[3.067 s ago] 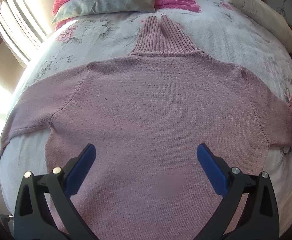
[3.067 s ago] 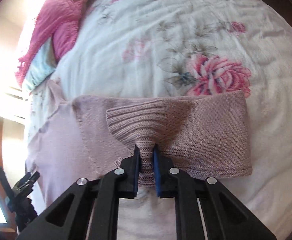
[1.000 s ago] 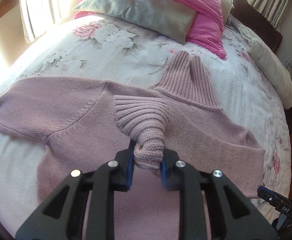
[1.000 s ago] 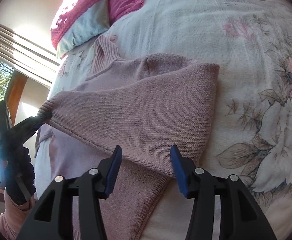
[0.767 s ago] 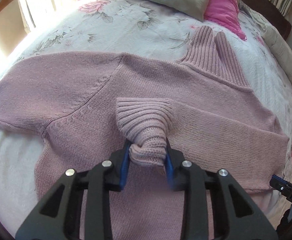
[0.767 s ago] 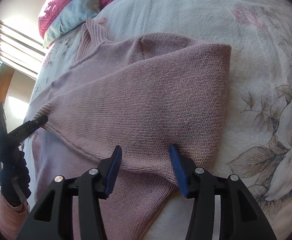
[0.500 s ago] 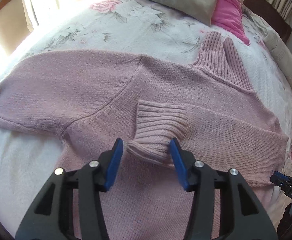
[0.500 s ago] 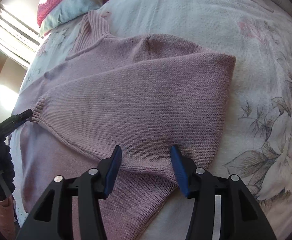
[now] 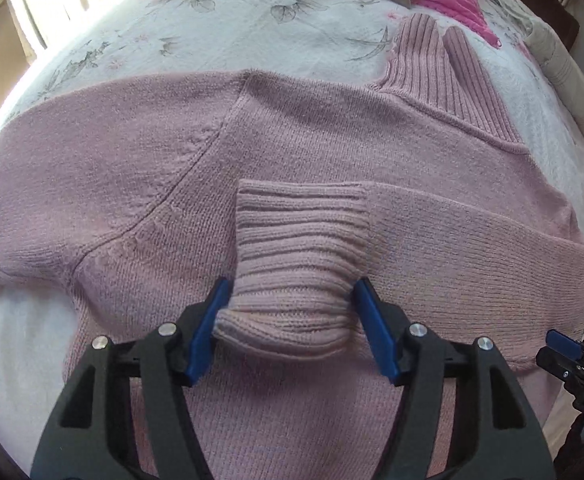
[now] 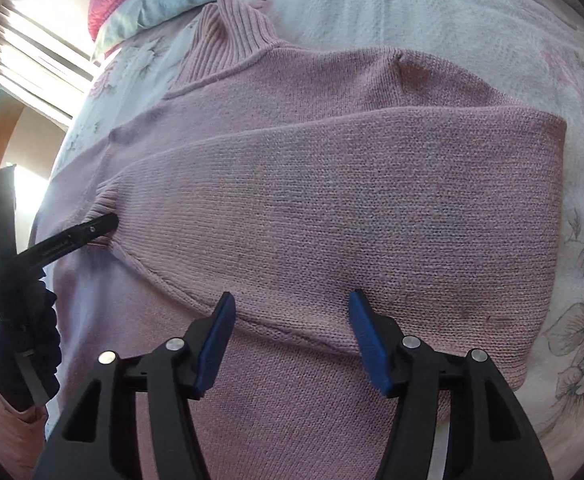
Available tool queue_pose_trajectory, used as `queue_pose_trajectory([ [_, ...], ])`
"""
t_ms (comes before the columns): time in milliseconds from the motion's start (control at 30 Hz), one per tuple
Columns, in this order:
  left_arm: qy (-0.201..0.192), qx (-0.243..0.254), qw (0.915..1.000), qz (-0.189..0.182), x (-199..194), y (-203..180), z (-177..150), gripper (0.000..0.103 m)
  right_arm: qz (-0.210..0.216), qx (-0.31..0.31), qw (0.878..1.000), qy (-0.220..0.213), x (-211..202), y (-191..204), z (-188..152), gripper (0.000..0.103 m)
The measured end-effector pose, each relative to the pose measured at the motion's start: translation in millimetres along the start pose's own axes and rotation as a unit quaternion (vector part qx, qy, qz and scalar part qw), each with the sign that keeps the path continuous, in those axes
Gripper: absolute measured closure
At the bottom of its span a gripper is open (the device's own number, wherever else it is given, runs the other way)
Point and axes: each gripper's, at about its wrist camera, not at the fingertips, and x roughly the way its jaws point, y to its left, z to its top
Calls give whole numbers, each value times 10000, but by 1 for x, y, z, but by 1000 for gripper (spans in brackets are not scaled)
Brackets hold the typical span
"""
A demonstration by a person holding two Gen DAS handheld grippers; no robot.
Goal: Fold small clothes
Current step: 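Lower the cuff onto the sweater body and open the right tool, then move the left tool to the other sleeve cuff and grasp it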
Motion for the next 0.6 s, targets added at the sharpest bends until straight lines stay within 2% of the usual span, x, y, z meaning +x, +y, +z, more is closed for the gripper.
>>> queue_pose_trajectory([
  [100,-120,-123,9996,-240,-23,14,-3,40,12,-16,10000,-34,-5,3,0,40],
  [167,-133,-304,9983,-473,-41,28,-9,30,22,16,10000,-54,-8,4,-1,40],
  [233,-55,-445,9972,-597,-49,39,-14,27,31,76,9999,-66,-8,3,-1,39],
  [400,433,-782,9894,-1145,-22,45,-12,28,52,286,9995,-125,-2,2,4,33],
  [533,408,-1304,9794,-1489,0,53,9,29,-177,130,9997,-139,1,11,3,30],
  [567,407,-1390,9775,-1535,3,54,15,30,-239,83,9996,-134,2,13,3,30],
  [600,415,-1442,9764,-1552,5,54,20,39,-285,69,9995,-134,2,14,2,30],
])
